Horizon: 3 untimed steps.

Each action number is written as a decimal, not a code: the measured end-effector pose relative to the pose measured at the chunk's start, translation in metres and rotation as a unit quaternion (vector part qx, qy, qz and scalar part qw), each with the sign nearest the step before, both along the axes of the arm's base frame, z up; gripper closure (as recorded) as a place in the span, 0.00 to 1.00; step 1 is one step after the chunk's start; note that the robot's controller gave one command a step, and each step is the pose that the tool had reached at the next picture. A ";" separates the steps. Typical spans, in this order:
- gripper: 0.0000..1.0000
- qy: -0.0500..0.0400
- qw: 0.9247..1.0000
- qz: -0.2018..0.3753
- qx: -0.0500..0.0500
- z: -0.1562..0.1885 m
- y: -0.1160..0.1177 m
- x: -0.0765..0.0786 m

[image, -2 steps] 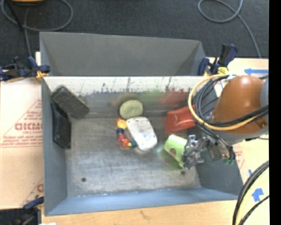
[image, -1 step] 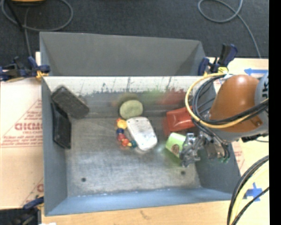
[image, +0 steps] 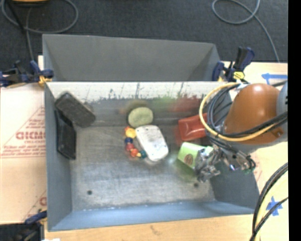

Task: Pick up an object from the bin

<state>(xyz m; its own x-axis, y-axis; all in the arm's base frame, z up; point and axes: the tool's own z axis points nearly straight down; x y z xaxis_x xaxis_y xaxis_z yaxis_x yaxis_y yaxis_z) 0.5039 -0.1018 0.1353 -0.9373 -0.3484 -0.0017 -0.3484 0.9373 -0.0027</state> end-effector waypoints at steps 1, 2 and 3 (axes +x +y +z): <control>1.00 0.000 1.000 -0.028 0.001 -0.001 -0.004 -0.010; 1.00 0.000 0.989 -0.145 0.001 0.028 -0.008 -0.008; 1.00 0.001 0.998 -0.056 0.001 0.092 -0.026 -0.008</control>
Offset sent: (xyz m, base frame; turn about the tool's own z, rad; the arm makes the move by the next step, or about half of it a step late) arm -0.0038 -0.0134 0.0781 -0.0215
